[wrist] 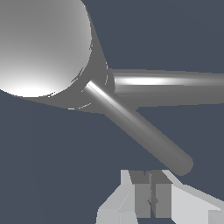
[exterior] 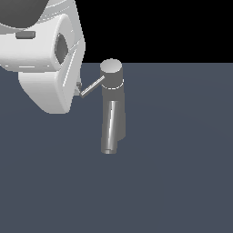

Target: Turn on the faucet by rotating a designated handle.

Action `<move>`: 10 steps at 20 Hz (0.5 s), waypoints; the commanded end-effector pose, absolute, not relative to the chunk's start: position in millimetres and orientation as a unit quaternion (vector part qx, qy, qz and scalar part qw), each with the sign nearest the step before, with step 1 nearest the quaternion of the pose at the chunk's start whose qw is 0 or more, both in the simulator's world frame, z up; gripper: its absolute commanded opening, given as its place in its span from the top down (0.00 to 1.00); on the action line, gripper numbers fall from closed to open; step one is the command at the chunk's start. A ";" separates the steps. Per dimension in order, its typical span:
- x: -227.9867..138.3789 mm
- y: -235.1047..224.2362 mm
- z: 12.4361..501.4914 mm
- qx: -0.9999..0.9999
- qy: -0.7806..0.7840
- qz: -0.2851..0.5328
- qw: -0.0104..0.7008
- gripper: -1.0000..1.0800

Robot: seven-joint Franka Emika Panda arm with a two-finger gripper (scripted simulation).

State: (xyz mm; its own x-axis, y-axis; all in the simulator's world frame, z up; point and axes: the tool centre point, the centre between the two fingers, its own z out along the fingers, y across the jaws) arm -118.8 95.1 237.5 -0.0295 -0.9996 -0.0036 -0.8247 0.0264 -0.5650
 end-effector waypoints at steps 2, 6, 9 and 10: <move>-124.6 76.1 232.0 -0.654 0.697 -0.212 0.202 1.00; -130.6 70.3 228.0 -0.654 0.698 -0.212 0.202 1.00; -135.1 66.1 225.1 -0.653 0.698 -0.212 0.202 1.00; -136.6 64.6 224.0 -0.653 0.698 -0.212 0.201 1.00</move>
State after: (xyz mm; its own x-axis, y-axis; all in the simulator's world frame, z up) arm -132.9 76.2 228.4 -0.0432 -0.9991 -0.0027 -0.8237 0.0372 -0.5658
